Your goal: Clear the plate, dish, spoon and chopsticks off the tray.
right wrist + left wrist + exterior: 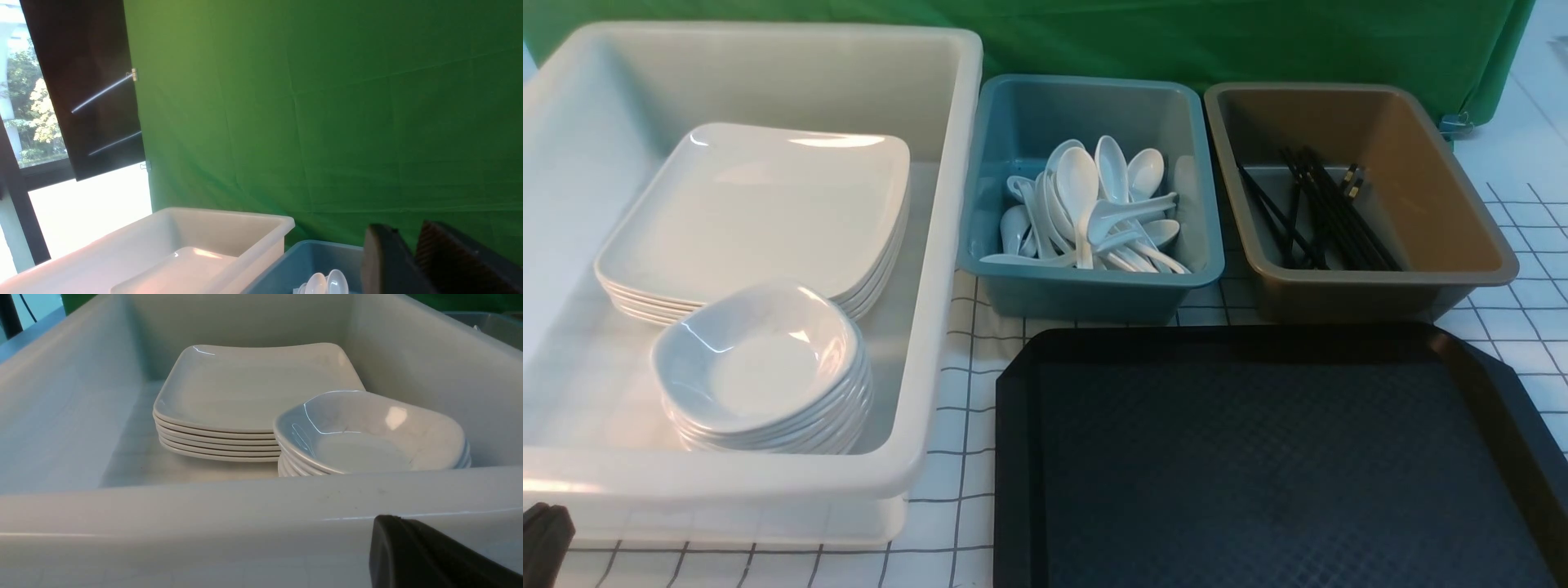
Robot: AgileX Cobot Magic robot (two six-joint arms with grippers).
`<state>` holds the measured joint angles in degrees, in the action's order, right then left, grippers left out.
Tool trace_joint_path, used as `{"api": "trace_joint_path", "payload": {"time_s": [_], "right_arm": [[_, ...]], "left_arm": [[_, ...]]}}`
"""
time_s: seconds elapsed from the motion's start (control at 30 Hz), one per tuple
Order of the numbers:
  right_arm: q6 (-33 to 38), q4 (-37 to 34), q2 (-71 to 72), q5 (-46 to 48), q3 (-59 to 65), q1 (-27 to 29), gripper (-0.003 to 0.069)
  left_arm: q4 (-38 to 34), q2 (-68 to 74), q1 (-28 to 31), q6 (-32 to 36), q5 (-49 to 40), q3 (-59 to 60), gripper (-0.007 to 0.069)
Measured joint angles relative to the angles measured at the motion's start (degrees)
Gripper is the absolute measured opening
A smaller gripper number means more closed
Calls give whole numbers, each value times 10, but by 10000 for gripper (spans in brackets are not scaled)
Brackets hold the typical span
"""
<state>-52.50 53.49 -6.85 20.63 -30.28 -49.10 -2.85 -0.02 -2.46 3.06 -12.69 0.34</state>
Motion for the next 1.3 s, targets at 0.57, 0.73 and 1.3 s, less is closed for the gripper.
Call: {"api": "trace_joint_path", "payload": {"time_s": [0.57, 0.73, 1.3], "right_arm": [[0, 0, 0, 0, 1, 0, 181], [0, 0, 0, 0, 1, 0, 187], [604, -592, -1, -130, 27, 0, 197]], "left_arm": [[13, 0, 0, 8, 0, 0, 4], [14, 0, 0, 8, 0, 0, 4], [14, 0, 0, 8, 0, 0, 4]]}}
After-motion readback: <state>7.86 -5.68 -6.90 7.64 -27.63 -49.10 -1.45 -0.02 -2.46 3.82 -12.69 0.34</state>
